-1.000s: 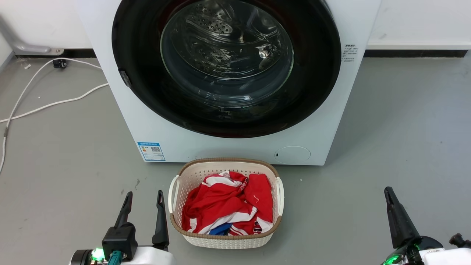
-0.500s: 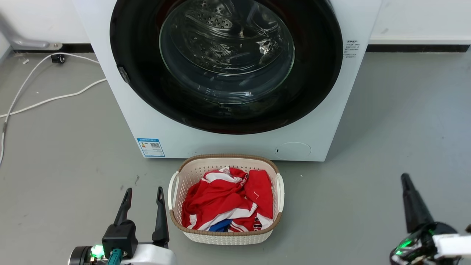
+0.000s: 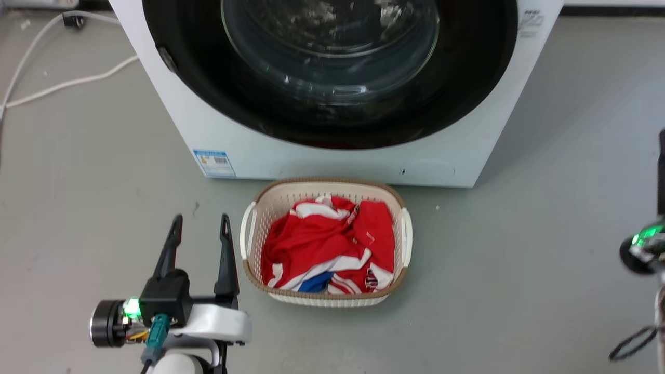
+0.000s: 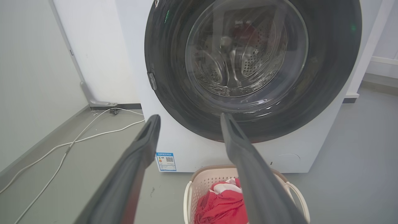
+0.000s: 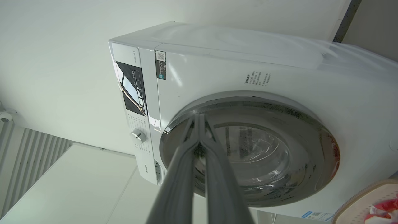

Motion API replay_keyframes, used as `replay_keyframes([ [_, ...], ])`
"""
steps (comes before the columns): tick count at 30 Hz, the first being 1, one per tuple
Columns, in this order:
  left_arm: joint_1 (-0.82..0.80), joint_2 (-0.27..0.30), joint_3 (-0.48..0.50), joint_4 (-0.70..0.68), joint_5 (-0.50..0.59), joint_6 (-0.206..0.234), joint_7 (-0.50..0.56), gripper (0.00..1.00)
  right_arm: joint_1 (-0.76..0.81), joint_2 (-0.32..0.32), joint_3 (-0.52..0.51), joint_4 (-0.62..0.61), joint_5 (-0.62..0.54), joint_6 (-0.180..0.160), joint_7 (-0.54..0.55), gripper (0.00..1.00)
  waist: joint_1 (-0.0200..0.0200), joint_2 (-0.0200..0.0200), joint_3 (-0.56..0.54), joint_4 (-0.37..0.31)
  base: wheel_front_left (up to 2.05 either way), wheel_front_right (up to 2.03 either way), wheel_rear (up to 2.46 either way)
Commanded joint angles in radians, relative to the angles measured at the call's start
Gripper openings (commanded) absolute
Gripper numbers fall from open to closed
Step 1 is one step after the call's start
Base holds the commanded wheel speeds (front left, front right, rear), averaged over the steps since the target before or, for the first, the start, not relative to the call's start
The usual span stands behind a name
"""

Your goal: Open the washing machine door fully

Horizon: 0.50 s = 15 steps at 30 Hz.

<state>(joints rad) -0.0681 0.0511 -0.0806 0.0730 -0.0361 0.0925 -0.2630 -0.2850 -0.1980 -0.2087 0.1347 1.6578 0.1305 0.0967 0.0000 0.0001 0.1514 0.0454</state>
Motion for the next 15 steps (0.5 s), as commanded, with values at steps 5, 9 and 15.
replay_keyframes([
  [5, -0.073, -0.001, 0.007, -0.022, 0.017, -0.005, -0.003, 1.0, -0.19, -0.074, -0.009, 0.107, 0.007, 0.0, 0.062, 0.0, 0.0, -0.0001, 0.14, 0.02, 0.0, 0.0, 0.0],
  [9, -0.126, -0.001, 0.007, -0.034, 0.019, -0.009, -0.003, 1.0, -0.343, -0.125, -0.007, 0.189, 0.011, 0.0, 0.1, 0.0, 0.0, -0.0001, 0.225, 0.027, 0.0, 0.0, 0.0],
  [15, -0.189, -0.001, -0.003, -0.046, 0.007, -0.002, -0.003, 1.0, -0.562, -0.184, 0.038, 0.286, -0.011, 0.0, 0.16, 0.0, 0.0, -0.0001, 0.33, 0.037, 0.0, 0.0, 0.0],
])
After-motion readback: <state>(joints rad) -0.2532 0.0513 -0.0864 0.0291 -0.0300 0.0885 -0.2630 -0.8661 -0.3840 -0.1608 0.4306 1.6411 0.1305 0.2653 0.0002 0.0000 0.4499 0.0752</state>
